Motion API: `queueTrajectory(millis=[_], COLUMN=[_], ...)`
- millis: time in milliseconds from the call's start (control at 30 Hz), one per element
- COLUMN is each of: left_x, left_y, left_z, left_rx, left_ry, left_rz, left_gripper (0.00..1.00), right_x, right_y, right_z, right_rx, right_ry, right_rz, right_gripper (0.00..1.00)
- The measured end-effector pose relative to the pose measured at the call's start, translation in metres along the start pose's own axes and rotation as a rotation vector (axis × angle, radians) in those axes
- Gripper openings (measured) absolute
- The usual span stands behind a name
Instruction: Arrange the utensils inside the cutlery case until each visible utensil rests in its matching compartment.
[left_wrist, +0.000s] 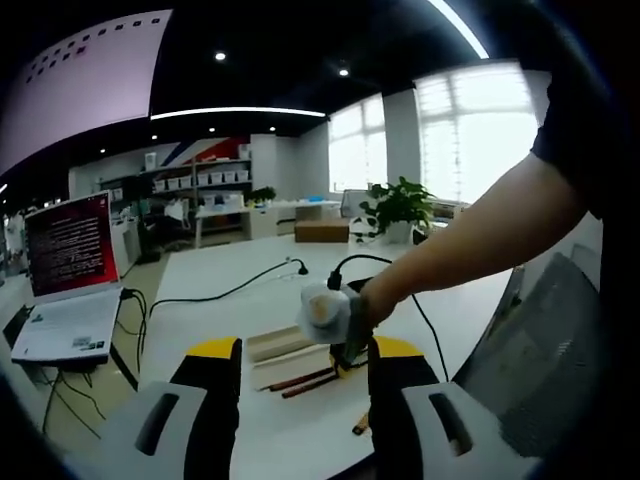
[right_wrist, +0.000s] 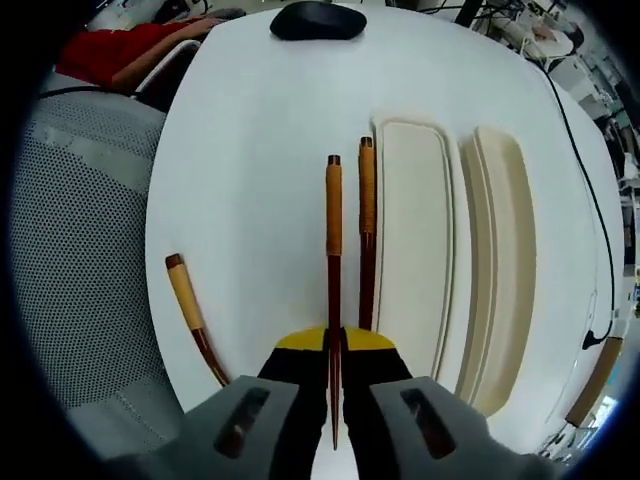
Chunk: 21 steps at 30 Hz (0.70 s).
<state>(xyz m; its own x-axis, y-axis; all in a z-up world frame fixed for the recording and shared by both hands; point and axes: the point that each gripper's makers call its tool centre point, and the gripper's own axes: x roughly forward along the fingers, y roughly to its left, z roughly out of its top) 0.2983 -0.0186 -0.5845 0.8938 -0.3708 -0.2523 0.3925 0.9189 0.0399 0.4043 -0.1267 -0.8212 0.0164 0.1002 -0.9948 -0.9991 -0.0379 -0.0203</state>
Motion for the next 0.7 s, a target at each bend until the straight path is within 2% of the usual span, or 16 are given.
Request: queueTrajectory(millis=[100,233,300,500,533,600,633,700], left_x=[0.0,0.002,0.001,-0.001,0.0,0.0,0.001,0.001], left_y=[-0.001,-0.009,-0.007,-0.003,-0.005,0.0,-0.001,-0.001], left_z=[-0.002,-0.003,0.001,0.007,0.011,0.005,0.002,0.005], left_rx=[-0.001,0.022,-0.003,-0.002,0.04,0.039,-0.01,0.006], left_ry=[0.013,0.024,-0.001,-0.036,-0.052,-0.015,-0.001,-0.014], left_rz=[0.0,-0.026,-0.017,0.01,0.0,0.029,0.029,0.023], left_gripper=[0.52,0.52,0.52,0.52,0.51,0.5,0.5,0.5], right_x=[0.0,0.0,0.0,0.0,0.0,0.0,0.0,0.0], right_y=[-0.001,-0.001,0.0,-0.001,-0.001,-0.002,-0.002,-0.002], right_z=[0.0,0.0,0.0,-0.001,0.0,0.0,-0.001,-0.001], right_rx=[0.032,0.029,0.029,0.018,0.014,0.022,0.031,0.048], right_ry=[-0.041,-0.034,-0.026,-0.014,-0.012,-0.016,-0.016,-0.013], right_rz=[-0.001,-0.004,-0.01,-0.005,-0.002,0.005,0.011,0.017], right_gripper=[0.0,0.0,0.0,0.0,0.0,0.0,0.0,0.0])
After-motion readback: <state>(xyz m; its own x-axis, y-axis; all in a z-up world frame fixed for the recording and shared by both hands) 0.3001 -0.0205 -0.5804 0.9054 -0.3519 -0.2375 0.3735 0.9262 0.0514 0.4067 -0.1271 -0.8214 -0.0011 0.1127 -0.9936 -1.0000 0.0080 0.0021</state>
